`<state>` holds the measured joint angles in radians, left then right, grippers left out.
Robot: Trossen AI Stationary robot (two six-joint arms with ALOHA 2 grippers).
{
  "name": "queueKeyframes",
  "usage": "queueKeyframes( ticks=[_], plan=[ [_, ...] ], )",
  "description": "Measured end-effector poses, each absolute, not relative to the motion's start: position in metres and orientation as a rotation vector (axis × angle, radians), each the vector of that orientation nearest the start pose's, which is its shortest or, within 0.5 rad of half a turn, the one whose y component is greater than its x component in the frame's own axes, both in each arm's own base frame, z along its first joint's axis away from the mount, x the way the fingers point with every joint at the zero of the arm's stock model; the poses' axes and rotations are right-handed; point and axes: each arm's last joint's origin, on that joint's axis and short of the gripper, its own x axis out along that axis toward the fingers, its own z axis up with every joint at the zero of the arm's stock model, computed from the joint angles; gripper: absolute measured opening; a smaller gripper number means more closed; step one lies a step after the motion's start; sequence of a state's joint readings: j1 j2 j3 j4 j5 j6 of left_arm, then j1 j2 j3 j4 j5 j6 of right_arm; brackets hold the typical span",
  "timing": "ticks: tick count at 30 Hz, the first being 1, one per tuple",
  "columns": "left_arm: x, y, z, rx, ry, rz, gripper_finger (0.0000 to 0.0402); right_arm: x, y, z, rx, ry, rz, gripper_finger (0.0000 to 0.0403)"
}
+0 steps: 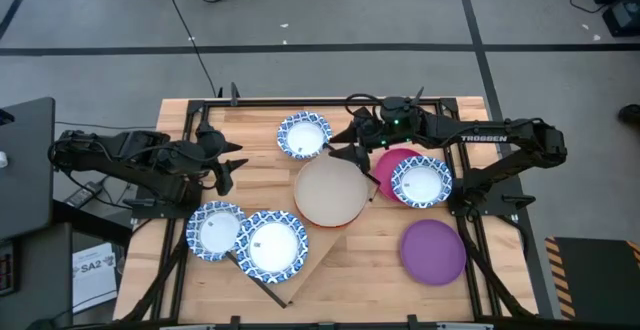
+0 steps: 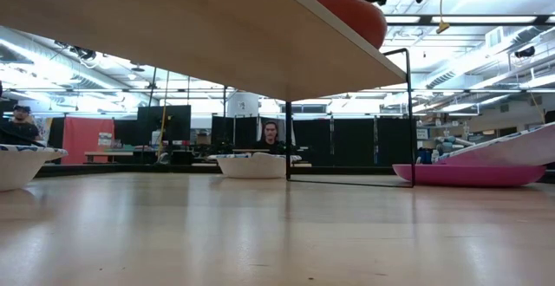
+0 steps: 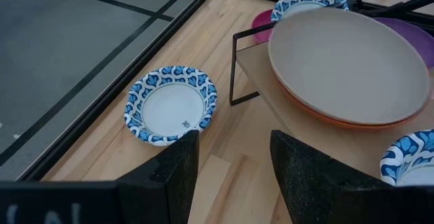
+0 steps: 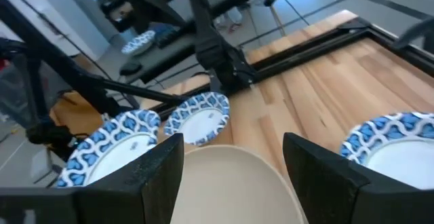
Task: Place and stack plates onto a shelf
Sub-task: Stack the white blue patterned plate on top of the white blue patterned plate on the shelf
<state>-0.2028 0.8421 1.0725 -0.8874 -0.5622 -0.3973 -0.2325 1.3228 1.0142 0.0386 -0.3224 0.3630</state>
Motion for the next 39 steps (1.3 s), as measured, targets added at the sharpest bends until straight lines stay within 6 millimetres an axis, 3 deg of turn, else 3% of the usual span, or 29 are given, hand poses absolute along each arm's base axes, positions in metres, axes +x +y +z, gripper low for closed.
queueKeyframes(
  ticks=[25,31,39],
  plan=[
    [0.142,-0.013,0.359,-0.116,0.535,0.455,0.0189,0.29,-0.071,0.317,0.439,0.266,0.037,0.0254],
    [0.143,-0.013,0.358,-0.031,0.553,0.432,0.0189,0.277,-0.083,0.327,0.405,0.238,0.111,0.0254],
    [0.149,-0.006,0.357,-0.03,0.565,0.483,0.0189,0.253,-0.102,0.343,0.395,0.179,0.034,0.0254]
  ],
)
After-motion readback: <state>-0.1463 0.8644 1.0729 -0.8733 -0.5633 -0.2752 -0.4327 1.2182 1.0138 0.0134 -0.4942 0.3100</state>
